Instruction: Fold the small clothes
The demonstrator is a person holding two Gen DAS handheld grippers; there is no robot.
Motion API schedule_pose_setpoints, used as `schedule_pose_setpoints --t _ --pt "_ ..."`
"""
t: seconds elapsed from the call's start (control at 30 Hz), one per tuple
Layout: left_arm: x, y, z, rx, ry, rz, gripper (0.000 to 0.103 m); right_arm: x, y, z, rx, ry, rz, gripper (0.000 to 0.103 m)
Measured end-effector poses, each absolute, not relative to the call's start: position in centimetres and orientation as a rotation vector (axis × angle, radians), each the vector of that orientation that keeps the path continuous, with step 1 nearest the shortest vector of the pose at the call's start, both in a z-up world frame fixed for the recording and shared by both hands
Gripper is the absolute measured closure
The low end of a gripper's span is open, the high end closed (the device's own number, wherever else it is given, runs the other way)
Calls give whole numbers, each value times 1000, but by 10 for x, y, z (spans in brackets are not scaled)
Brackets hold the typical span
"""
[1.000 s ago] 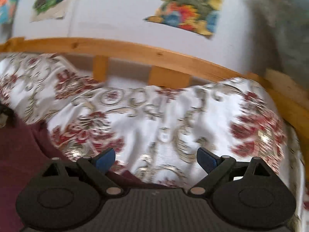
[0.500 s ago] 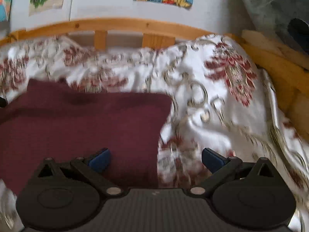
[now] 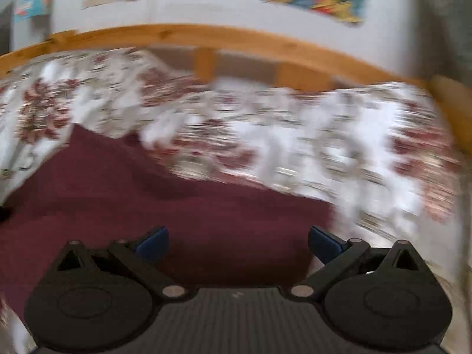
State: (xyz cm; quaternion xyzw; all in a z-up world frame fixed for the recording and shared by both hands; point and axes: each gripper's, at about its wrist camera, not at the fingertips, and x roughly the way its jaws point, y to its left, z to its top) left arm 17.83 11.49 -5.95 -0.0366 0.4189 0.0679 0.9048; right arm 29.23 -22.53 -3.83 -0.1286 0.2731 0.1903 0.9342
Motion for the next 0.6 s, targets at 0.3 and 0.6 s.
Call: schedule_pose_setpoints --t 0.3,0.6 --pt "180 117 -57 -82 877 119 2 378 -178 -48 -260 546 202 0" --pt "182 119 -53 -107 867 94 2 338 -228 -32 -171 544 156 0"
